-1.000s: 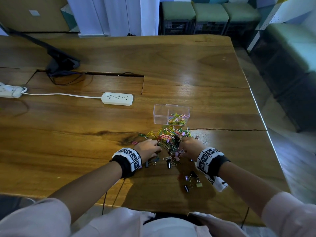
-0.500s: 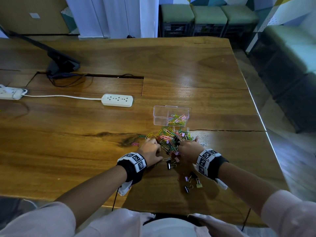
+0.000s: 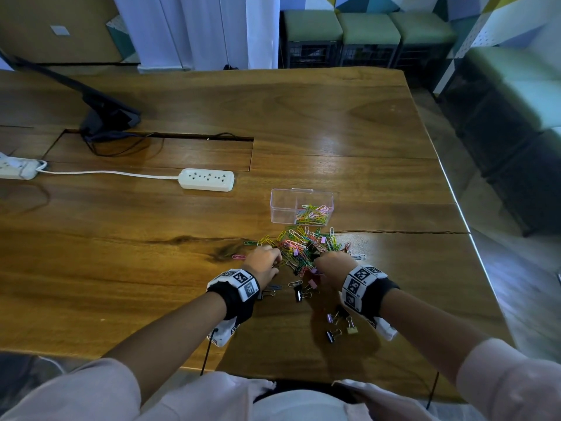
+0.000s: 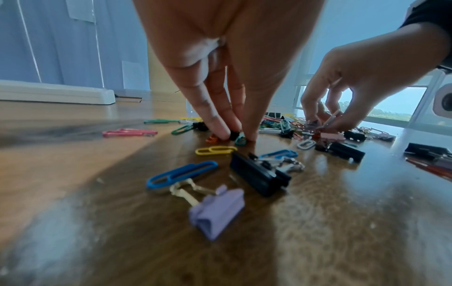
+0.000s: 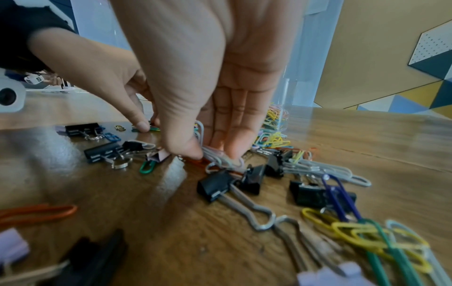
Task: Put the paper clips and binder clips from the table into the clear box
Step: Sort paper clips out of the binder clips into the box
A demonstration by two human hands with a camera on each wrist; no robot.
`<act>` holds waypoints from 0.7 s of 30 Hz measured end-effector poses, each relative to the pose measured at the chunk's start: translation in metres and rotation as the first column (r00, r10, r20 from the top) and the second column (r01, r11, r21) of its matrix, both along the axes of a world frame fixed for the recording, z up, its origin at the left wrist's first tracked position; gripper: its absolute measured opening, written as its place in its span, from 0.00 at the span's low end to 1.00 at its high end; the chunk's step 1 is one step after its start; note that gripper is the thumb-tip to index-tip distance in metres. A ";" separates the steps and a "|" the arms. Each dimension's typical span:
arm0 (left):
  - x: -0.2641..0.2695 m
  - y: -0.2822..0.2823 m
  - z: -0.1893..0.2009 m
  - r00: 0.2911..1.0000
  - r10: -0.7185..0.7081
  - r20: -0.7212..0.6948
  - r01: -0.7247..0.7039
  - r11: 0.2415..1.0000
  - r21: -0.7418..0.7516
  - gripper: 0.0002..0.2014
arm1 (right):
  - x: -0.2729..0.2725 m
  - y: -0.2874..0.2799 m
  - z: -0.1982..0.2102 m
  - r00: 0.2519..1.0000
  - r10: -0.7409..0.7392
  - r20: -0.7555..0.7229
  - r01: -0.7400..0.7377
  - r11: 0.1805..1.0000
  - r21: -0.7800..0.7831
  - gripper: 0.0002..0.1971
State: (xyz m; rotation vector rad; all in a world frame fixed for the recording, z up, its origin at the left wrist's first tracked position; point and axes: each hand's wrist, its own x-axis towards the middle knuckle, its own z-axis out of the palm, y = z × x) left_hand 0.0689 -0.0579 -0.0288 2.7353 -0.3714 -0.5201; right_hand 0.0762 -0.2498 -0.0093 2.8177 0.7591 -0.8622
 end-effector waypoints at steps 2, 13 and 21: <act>0.001 -0.001 0.001 0.999 -0.039 -0.004 0.039 0.997 0.065 0.13 | 0.001 0.002 0.000 0.999 -0.032 -0.004 0.032 0.999 -0.012 0.12; 0.012 -0.008 0.011 0.982 -0.131 -0.137 0.159 0.962 0.224 0.09 | 0.001 0.003 0.001 0.990 -0.131 -0.048 0.133 0.991 0.031 0.13; 0.006 -0.021 0.026 0.936 -0.329 -0.122 0.350 0.846 0.403 0.15 | 0.015 -0.013 0.016 0.962 -0.258 -0.088 0.268 0.953 0.139 0.09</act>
